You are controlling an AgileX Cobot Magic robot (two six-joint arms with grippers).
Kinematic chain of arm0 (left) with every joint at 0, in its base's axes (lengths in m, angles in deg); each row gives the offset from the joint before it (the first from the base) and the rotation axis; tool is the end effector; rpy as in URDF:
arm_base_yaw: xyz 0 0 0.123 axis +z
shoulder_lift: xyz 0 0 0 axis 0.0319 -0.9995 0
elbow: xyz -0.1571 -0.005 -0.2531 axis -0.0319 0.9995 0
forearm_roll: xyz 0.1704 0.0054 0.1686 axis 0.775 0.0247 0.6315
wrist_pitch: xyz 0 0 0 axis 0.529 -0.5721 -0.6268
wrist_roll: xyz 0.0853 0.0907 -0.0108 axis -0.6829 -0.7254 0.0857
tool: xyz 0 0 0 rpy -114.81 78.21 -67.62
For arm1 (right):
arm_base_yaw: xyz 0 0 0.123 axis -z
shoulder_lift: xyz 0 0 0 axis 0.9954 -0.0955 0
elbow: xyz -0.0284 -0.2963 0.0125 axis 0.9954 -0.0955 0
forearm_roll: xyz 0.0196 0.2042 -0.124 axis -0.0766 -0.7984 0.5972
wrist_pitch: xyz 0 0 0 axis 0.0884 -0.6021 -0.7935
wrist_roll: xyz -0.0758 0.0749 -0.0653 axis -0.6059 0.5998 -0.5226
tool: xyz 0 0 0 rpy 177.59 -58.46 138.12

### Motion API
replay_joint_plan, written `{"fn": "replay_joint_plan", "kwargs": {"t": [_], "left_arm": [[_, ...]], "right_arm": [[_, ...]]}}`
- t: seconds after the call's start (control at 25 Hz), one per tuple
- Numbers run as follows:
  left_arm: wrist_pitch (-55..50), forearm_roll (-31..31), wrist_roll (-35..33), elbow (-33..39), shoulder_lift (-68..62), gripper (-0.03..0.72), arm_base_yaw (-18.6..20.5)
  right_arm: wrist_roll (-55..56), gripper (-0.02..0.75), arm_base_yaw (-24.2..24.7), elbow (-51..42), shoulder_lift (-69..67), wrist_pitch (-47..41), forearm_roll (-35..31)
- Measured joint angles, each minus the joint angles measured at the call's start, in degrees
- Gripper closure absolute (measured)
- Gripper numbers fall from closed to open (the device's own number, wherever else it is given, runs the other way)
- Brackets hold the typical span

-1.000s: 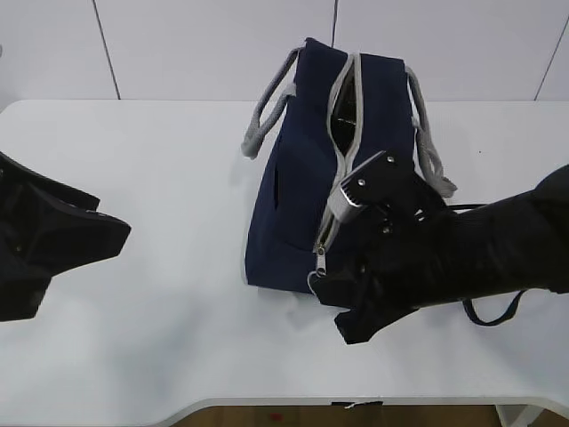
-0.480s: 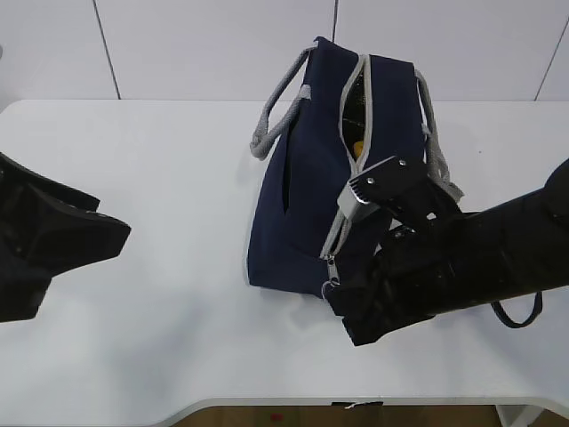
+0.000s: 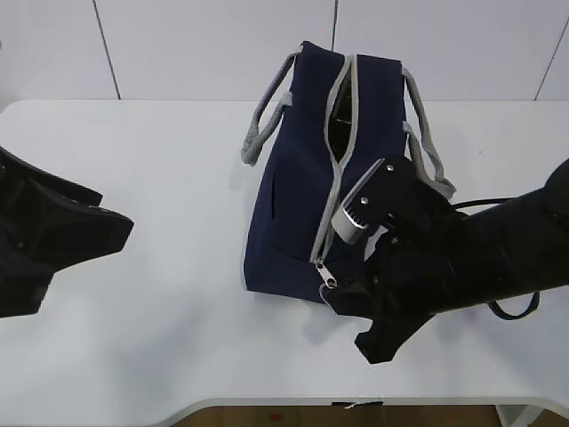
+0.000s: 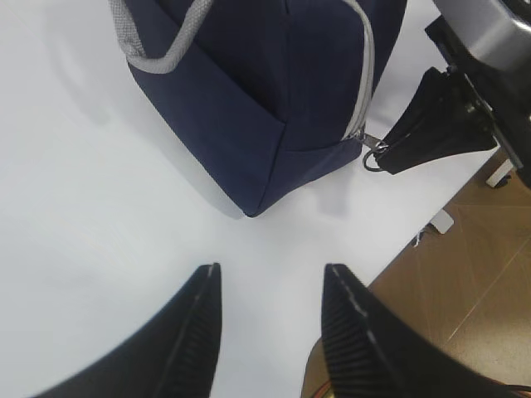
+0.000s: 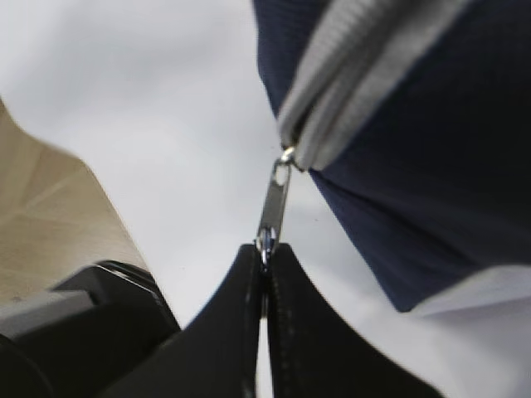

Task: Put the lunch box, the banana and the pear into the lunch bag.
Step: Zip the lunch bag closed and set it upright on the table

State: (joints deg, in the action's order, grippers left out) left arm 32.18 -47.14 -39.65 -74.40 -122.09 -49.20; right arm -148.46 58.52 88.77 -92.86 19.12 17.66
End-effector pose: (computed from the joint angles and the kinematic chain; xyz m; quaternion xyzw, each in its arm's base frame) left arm 0.1464 -0.1487 0.3035 0.3178 0.8348 -0.1722 0.4152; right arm 0.2474 0.1690 0.1900 -0.4116 0.8342 0.1854 0.3167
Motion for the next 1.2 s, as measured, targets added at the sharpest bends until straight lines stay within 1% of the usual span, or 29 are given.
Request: {"fn": "replay_joint_plan", "kwargs": {"t": [0.08, 0.2, 0.56, 0.8, 0.88, 1.08, 1.2], "left_arm": [[0.0, 0.0, 0.0, 0.0, 0.0, 0.38, 0.0], [0.1, 0.0, 0.0, 0.0, 0.0, 0.38, 0.0], [0.1, 0.0, 0.0, 0.0, 0.0, 0.38, 0.0], [0.1, 0.0, 0.0, 0.0, 0.0, 0.38, 0.0], [0.1, 0.0, 0.0, 0.0, 0.0, 0.38, 0.0], [0.1, 0.0, 0.0, 0.0, 0.0, 0.38, 0.0], [0.1, -0.1, 0.0, 0.0, 0.0, 0.38, 0.0]], "right_arm": [[-3.9, 0.731, 0.0, 0.1, 0.0, -0.1, 0.0], [-6.1, 0.731, 0.0, 1.1, 0.0, -0.8, -0.3], [-6.3, 0.731, 0.0, 4.3, 0.0, -3.7, -7.6], [-3.8, 0.731, 0.0, 4.4, -0.6, -4.4, -8.0], [-1.1, 0.731, 0.0, 4.6, -1.1, -5.3, -5.9], [11.8, 0.731, 0.0, 4.7, -1.5, -6.6, 6.9], [18.4, 0.731, 0.0, 5.4, -1.5, -8.4, 11.0]]}}
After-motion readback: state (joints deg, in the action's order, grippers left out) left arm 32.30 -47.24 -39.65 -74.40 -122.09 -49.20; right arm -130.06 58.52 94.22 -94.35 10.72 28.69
